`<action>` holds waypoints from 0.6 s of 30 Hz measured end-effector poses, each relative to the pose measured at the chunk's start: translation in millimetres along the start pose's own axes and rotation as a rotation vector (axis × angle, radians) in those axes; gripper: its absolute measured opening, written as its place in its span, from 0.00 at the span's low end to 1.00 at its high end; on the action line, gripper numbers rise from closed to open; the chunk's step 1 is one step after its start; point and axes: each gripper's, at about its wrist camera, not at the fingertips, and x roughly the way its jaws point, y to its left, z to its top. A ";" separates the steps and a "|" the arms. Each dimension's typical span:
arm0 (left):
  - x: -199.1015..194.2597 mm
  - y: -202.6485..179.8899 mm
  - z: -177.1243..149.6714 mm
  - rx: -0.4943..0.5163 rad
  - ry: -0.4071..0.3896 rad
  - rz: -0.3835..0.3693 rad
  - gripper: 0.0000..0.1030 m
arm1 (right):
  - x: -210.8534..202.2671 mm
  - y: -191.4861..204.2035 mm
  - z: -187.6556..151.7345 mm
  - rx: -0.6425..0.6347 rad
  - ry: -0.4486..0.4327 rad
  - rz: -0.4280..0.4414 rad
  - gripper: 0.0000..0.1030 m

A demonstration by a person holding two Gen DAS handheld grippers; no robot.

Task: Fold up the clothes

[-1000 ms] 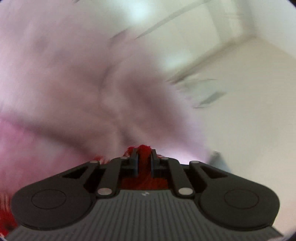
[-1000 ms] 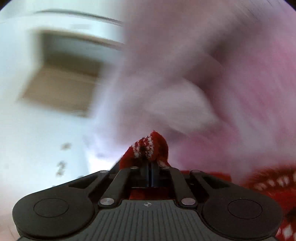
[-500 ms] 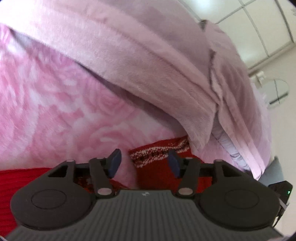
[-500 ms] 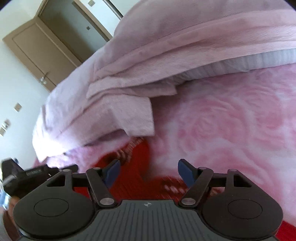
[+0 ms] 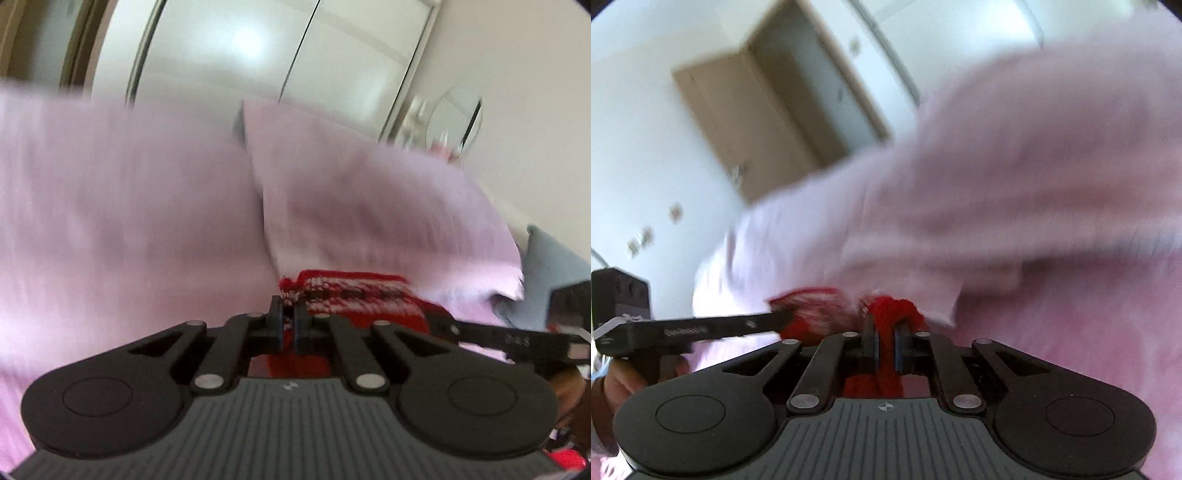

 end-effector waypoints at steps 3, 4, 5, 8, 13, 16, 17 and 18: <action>31.8 -5.9 9.8 0.057 0.072 0.089 0.08 | 10.6 -9.6 6.3 0.027 -0.046 -0.050 0.06; 44.3 -7.4 9.6 0.073 0.112 0.127 0.10 | 20.1 -12.7 6.4 0.032 -0.020 -0.088 0.06; 53.7 -7.5 7.0 0.080 0.145 0.160 0.18 | 33.4 -15.5 5.3 0.033 0.034 -0.139 0.06; 50.3 -5.9 -0.7 0.055 0.151 0.173 0.26 | 56.6 -25.5 2.2 0.058 0.157 -0.314 0.45; 2.6 18.7 -18.4 -0.114 0.110 0.268 0.37 | 13.9 -41.8 2.6 0.183 0.031 -0.384 0.58; -26.1 27.5 -45.0 -0.215 0.171 0.198 0.09 | -8.3 -39.9 -6.5 0.184 0.080 -0.314 0.58; -29.9 23.3 -55.6 -0.197 0.202 0.165 0.00 | -11.9 -34.4 -12.1 0.153 0.121 -0.285 0.58; -31.1 15.8 -66.8 -0.154 0.237 0.129 0.00 | -15.5 -28.9 -17.8 0.122 0.161 -0.255 0.57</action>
